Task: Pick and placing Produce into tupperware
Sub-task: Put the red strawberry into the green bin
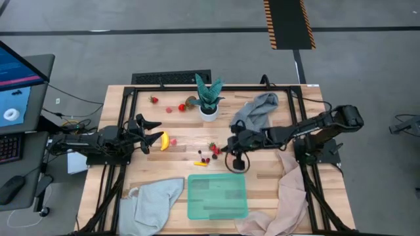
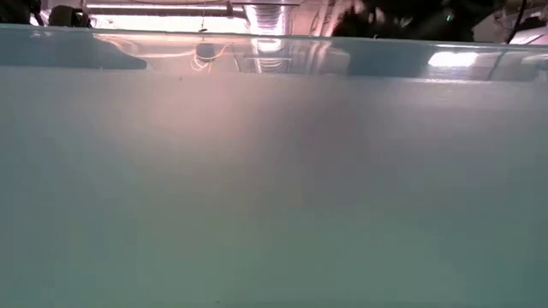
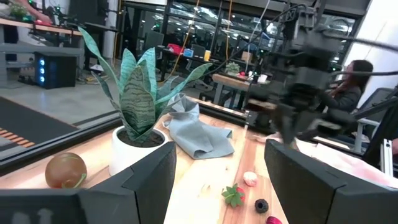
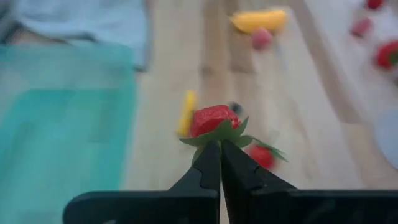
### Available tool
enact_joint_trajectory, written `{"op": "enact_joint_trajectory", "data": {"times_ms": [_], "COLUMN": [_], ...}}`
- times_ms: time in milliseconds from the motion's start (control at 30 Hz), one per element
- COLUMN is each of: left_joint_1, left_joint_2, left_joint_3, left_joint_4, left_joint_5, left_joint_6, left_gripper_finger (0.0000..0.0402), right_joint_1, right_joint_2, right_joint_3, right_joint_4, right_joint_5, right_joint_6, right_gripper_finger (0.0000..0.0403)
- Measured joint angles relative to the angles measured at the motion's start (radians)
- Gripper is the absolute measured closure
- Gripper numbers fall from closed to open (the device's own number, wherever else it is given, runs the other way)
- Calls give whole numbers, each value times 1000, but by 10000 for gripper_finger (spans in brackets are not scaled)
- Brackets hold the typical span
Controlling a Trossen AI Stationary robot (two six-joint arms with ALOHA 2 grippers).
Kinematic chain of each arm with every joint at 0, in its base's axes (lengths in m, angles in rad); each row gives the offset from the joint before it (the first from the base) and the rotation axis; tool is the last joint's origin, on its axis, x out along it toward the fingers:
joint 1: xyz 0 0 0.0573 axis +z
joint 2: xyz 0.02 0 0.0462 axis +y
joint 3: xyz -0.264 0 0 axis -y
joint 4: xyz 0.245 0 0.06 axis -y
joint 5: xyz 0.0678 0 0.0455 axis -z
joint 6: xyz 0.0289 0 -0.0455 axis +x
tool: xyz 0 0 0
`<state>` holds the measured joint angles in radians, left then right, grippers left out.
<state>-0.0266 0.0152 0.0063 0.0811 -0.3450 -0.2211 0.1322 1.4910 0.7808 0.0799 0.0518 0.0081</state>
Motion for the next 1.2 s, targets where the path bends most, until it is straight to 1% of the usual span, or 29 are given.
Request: {"op": "enact_joint_trajectory", "data": {"times_ms": [200,300,433,533,633,700,833,967,1200], "left_joint_1": [0,0,0,0,0,0,0,0,0], "left_joint_2": [0,0,0,0,0,0,0,0,0], "left_joint_3": [0,0,0,0,0,0,0,0,0], "left_joint_4": [0,0,0,1,0,0,1,1,1], "left_joint_5": [-1,-1,-2,-2,-2,-2,-2,-2,-2], "left_joint_6": [1,17,24,22,18,17,-2,-11,-29], "left_gripper_finger": [166,166,166,166,166,166,166,166,166], "right_joint_1": [111,162,224,260,288,303,336,354,361], "right_joint_2": [0,0,0,0,0,2,39,97,194], "right_joint_3": [47,57,59,59,59,59,59,60,60], "right_joint_4": [2,11,10,20,33,33,58,115,177], "right_joint_5": [1,10,70,88,88,89,130,131,124], "right_joint_6": [44,56,76,106,149,168,177,196,280], "right_gripper_finger": [360,367,382,377,361,358,371,382,357]}}
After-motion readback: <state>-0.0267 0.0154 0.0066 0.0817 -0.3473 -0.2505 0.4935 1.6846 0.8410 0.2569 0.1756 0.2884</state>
